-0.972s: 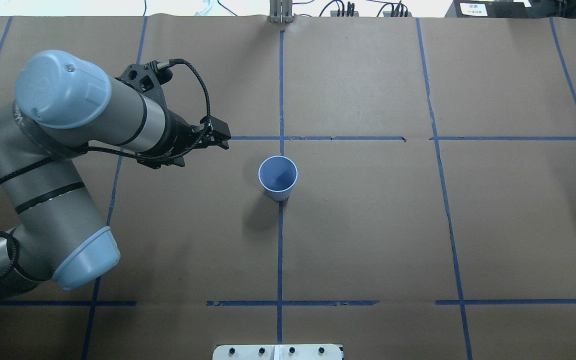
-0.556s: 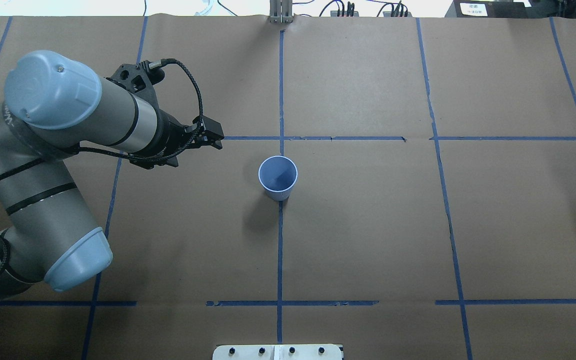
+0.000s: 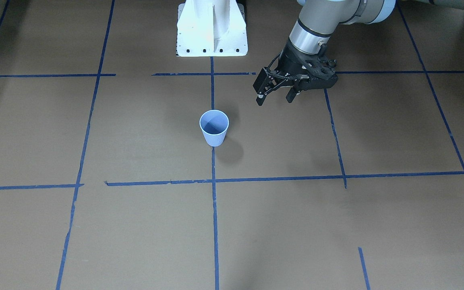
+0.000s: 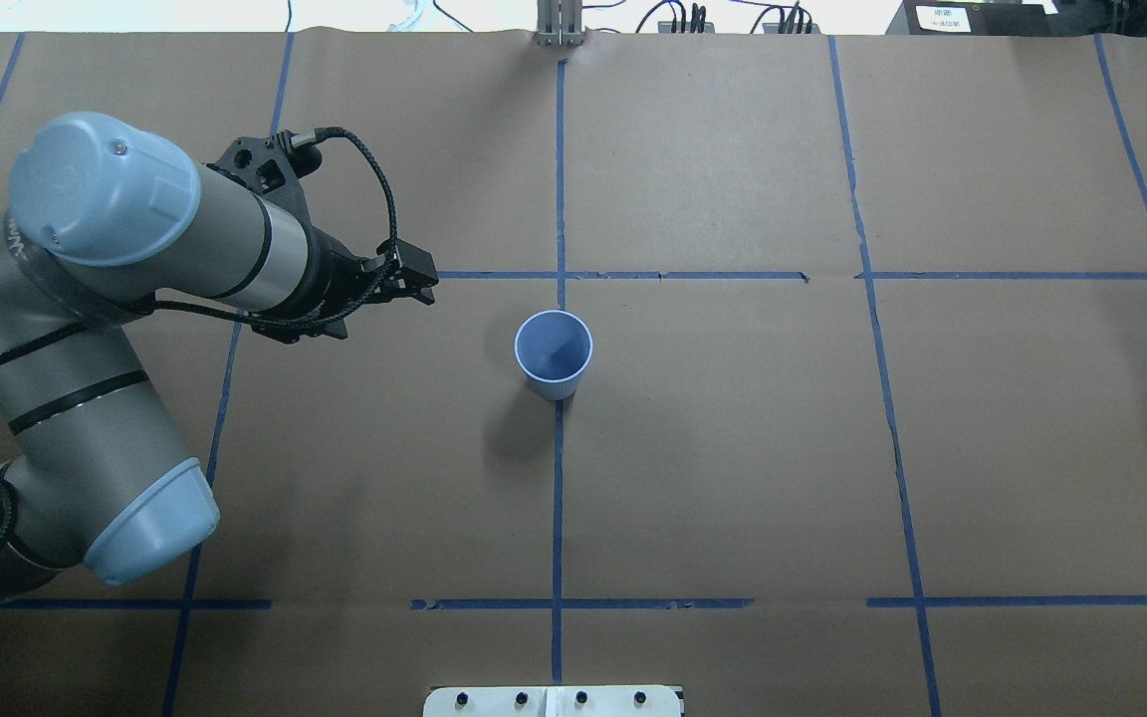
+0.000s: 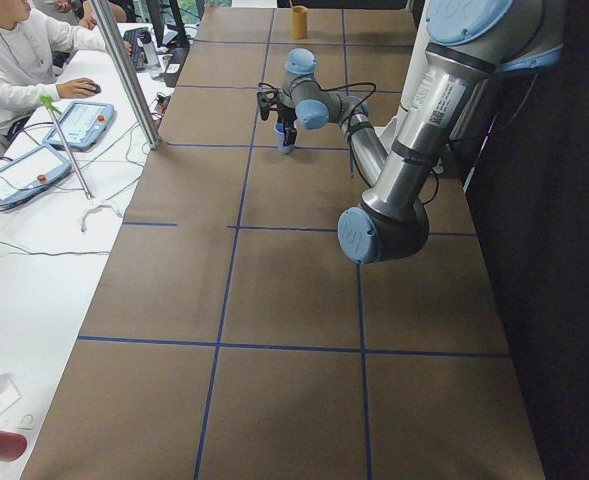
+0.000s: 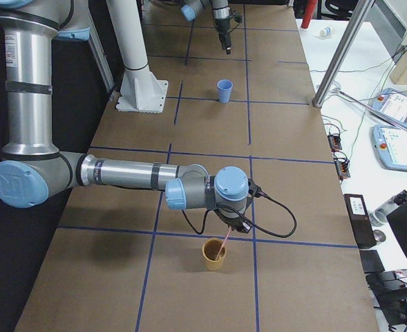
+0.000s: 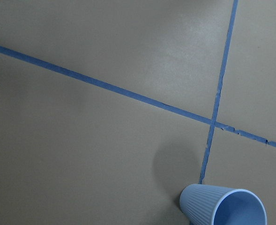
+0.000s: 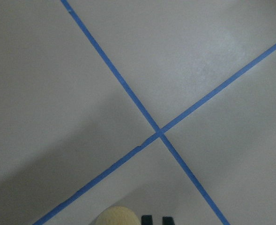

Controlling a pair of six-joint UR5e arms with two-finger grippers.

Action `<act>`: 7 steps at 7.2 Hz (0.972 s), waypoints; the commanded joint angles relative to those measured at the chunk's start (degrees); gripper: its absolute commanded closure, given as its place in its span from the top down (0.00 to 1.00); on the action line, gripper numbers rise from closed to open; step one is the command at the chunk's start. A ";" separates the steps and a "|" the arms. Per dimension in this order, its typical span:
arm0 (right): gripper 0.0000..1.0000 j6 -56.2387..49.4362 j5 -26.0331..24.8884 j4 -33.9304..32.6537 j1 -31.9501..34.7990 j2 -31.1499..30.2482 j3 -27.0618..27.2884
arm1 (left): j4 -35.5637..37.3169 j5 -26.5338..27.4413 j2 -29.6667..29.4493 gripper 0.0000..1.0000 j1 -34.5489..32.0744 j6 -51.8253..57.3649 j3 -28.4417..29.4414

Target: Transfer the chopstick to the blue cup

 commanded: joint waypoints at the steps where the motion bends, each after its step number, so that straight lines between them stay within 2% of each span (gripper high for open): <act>1: 0.00 0.38 3.40 -1.74 4.85 0.25 3.75 | 0.00 0.07 -0.07 1.00 0.02 0.06 0.17; 2: 0.00 1.43 5.68 -9.85 5.48 1.99 8.73 | -0.18 -0.02 0.02 1.00 -0.24 0.06 -0.27; 3: 0.00 6.40 5.88 -17.42 5.48 4.19 13.74 | -0.09 0.06 0.10 1.00 -0.51 -0.03 -0.88; 4: 0.00 16.63 7.18 -18.19 5.40 4.64 16.05 | 0.00 -0.11 1.67 1.00 -1.99 0.06 -2.63; 5: 0.00 27.78 12.24 -17.94 2.96 4.82 17.81 | 0.00 -0.20 4.47 1.00 -2.96 0.15 -4.30; 6: 0.00 38.60 14.56 -17.85 -0.81 8.74 19.14 | 0.00 -0.55 6.67 1.00 -4.71 0.50 -4.75; 7: 0.01 49.58 15.19 -15.93 -6.85 12.52 20.54 | 0.00 -0.29 12.09 1.00 -4.99 5.55 -6.76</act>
